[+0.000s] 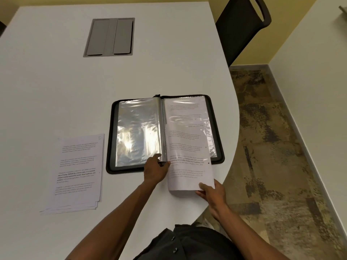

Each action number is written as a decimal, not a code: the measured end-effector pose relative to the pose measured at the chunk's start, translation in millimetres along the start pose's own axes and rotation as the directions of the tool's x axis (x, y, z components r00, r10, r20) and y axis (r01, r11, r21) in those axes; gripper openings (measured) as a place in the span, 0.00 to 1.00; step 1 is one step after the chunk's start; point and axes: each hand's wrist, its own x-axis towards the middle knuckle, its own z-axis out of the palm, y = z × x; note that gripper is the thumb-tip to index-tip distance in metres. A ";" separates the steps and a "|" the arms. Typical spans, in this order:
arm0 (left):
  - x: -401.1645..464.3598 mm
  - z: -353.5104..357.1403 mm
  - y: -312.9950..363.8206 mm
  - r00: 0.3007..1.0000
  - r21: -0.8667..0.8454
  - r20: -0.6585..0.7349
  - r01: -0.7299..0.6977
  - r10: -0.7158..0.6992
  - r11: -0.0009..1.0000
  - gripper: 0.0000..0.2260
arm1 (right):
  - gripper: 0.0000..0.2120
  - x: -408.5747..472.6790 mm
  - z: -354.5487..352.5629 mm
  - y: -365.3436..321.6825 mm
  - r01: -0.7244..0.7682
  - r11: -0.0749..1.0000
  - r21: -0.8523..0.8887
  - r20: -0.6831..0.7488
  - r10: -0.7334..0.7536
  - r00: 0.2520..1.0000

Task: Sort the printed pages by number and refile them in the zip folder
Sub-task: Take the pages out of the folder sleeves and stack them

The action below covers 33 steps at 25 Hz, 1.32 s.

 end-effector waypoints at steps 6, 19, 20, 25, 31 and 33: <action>-36.7 -6.8 -3.2 0.929 -0.393 0.298 0.328 -0.218 0.859 0.27 | 0.17 -52.6 -1.4 13.2 -0.162 0.970 0.182 0.139 0.137 0.981; -90.6 -41.2 -33.8 0.761 -0.463 0.643 0.475 -0.086 0.748 0.21 | 0.18 -103.5 -0.2 12.1 -0.276 0.941 0.197 0.233 0.229 0.945; -95.2 -43.0 -36.1 0.758 -0.448 0.645 0.473 -0.091 0.759 0.21 | 0.17 -101.9 0.8 8.1 -0.267 0.949 0.169 0.217 0.229 0.949; -111.1 -51.6 -52.1 0.736 -0.454 0.671 0.509 -0.095 0.731 0.25 | 0.22 -111.9 -1.5 2.1 -0.189 0.976 -0.106 0.142 0.203 0.969; -122.1 -70.6 -61.8 0.727 -0.545 0.669 0.622 -0.155 0.562 0.17 | 0.43 -142.1 -8.1 15.0 -0.181 0.982 -0.053 0.208 0.188 0.960; -126.4 -78.1 -66.6 0.749 -0.515 0.639 0.587 -0.176 0.625 0.15 | 0.52 -153.7 -5.3 17.9 -0.166 0.986 -0.028 0.225 0.168 0.960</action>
